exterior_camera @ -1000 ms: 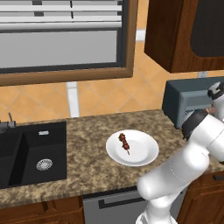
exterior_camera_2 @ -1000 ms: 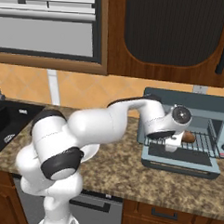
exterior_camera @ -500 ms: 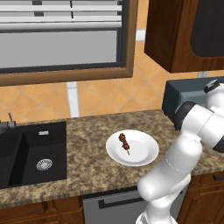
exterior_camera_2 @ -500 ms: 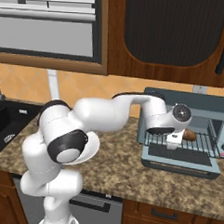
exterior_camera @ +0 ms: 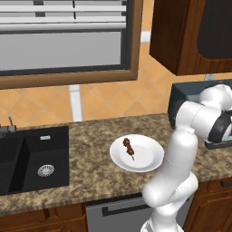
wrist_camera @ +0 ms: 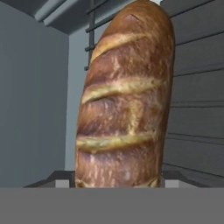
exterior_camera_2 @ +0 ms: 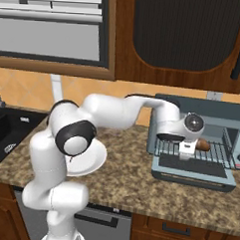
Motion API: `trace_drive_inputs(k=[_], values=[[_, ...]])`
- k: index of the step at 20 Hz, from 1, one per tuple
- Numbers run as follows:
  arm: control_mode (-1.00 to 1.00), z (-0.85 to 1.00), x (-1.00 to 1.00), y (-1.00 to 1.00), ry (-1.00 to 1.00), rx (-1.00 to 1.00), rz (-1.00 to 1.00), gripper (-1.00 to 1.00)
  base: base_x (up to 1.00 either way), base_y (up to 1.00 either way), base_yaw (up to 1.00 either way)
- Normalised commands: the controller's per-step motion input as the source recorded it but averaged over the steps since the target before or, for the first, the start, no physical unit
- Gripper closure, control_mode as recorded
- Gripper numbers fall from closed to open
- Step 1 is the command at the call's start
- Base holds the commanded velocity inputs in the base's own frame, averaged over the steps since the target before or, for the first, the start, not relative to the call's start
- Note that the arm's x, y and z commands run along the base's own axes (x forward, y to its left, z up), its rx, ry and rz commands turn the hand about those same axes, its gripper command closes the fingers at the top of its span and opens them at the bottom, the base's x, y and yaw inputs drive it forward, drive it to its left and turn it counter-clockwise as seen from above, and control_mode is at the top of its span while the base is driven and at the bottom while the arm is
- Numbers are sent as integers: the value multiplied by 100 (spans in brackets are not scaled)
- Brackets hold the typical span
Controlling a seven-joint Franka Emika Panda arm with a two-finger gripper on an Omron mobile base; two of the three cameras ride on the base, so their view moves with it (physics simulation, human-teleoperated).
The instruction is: Pick up the kebab skewer and baguette bread, and place them inside the toaster oven. Close the toaster oven door and start by setting the timer.
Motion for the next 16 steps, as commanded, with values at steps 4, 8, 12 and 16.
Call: trace_drive_inputs(k=[4, 8, 12, 16], values=[[-100, 0, 29, -8, 0, 0, 0, 100, 0, 0, 0], [-100, 0, 34, -9, 0, 0, 0, 100, 0, 0, 0], [-100, 0, 30, -3, 0, 0, 0, 100, 0, 0, 0], [-100, 0, 11, 0, 2, 0, 0, -100, 0, 0, 0]])
